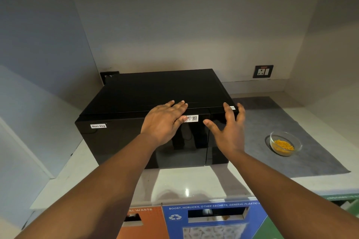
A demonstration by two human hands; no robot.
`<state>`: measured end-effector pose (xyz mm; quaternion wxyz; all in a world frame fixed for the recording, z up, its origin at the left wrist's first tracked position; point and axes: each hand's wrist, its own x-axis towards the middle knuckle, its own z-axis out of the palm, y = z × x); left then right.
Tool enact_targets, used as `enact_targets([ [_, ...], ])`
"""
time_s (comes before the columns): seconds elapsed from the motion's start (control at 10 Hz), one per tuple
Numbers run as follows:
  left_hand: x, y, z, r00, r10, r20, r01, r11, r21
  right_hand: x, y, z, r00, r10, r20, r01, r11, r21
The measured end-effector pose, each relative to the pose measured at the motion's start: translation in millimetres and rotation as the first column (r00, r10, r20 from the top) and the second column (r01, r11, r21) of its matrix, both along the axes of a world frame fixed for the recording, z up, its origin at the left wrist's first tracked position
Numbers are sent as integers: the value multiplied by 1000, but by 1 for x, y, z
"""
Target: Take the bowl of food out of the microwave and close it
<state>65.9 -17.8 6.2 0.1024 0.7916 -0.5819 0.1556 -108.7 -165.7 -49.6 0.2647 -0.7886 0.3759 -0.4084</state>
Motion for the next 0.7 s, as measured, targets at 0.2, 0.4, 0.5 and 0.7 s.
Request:
enact_targets([
  [0.2, -6, 9, -2, 998, 33, -51, -32, 999, 28, -14, -3, 4, 963, -38, -268, -6, 987, -161],
  [0.4, -23, 22, -4, 984, 95, -148, -86, 994, 68, -23, 13, 11, 865, -114, -488, -128, 891, -436],
  [0.5, -27, 28, 6, 964, 119, -238, -104, 992, 75, -23, 18, 24, 856, -59, -513, -215, 863, -458],
  [0.7, -49, 55, 29, 973, 188, -134, -208, 965, -158, -29, 36, 61, 898, 39, -438, -278, 821, -498],
])
